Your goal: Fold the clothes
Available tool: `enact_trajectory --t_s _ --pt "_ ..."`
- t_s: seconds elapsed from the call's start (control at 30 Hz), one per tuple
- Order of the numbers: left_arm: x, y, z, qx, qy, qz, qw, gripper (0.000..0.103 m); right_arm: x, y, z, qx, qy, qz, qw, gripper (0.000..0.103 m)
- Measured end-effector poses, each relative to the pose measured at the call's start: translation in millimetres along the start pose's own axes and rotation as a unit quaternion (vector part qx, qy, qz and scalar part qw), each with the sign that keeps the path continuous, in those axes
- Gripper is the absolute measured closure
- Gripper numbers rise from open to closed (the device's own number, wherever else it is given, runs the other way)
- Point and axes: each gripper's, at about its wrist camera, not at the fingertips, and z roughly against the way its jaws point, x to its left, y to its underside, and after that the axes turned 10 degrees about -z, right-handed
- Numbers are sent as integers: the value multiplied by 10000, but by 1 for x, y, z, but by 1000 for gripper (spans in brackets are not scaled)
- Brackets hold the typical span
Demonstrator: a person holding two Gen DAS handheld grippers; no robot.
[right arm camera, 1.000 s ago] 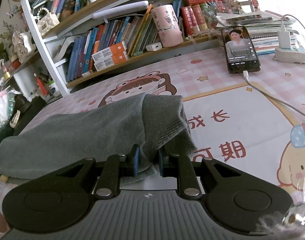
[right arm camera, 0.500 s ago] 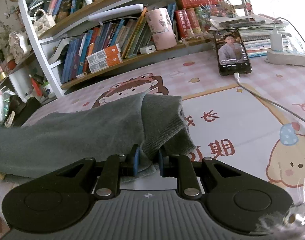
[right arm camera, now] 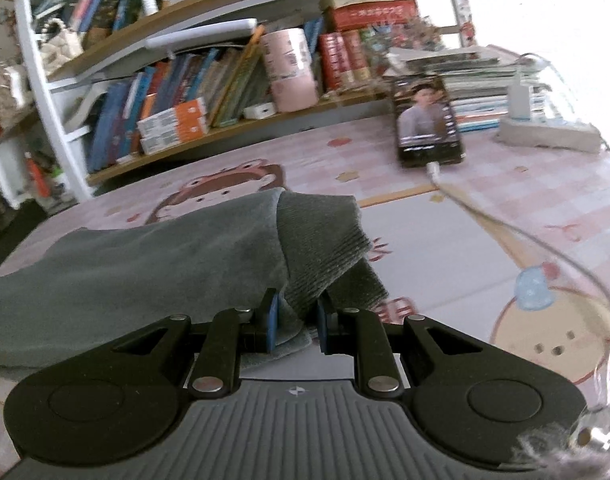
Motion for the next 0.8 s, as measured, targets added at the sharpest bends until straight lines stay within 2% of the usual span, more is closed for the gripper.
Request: enact_trajectory --t_s 0.1,0.13,0.2,0.23,0.27,0.33,0.4,0.53,0.57,0.6,0.63,0.67,0.77,0.8 --pt "0 1 0 1 -6 40 10000 87 -3 -3 2 -99 114 -25 9999 80" --pt "1 1 0 -1 -17 79 10000 86 -2 -3 5 -176 141 -45 9997 73" --pt "4 1 1 -5 -40 155 9999 81 5 -4 13 -485 227 114 9985 68" --pt "4 3 0 18 -57 136 9999 78 10 -4 17 -662 269 225 9972 63" --pt "3 4 -1 32 -48 102 9999 70 16 -4 21 -826 288 319 9957 57" --pt "1 7 -4 60 -28 32 10000 60 31 -2 29 -1180 236 536 9913 29" --pt "-3 7 -4 38 -14 -43 10000 56 50 3 35 -1394 13 906 9861 29" --pt "-2 7 -6 -86 -4 119 9999 61 89 18 26 -1182 -485 1556 9795 29" --pt "2 8 -8 -116 55 297 9995 67 97 21 21 -1040 -612 1608 9796 29" --pt "5 8 -10 -146 115 475 9987 85 105 25 16 -867 -751 1632 9799 29" --pt "7 8 -10 -182 188 585 9979 86 112 28 10 -711 -871 1651 9799 29" --pt "5 7 -6 -323 248 571 9975 89 118 31 6 -597 -954 1688 9792 29" --pt "-19 -2 17 -940 272 -129 9951 90 136 39 -2 -371 -1118 1849 9757 29" --pt "-20 -5 20 -968 236 -185 9949 90 141 41 -4 -315 -1139 1897 9747 29"
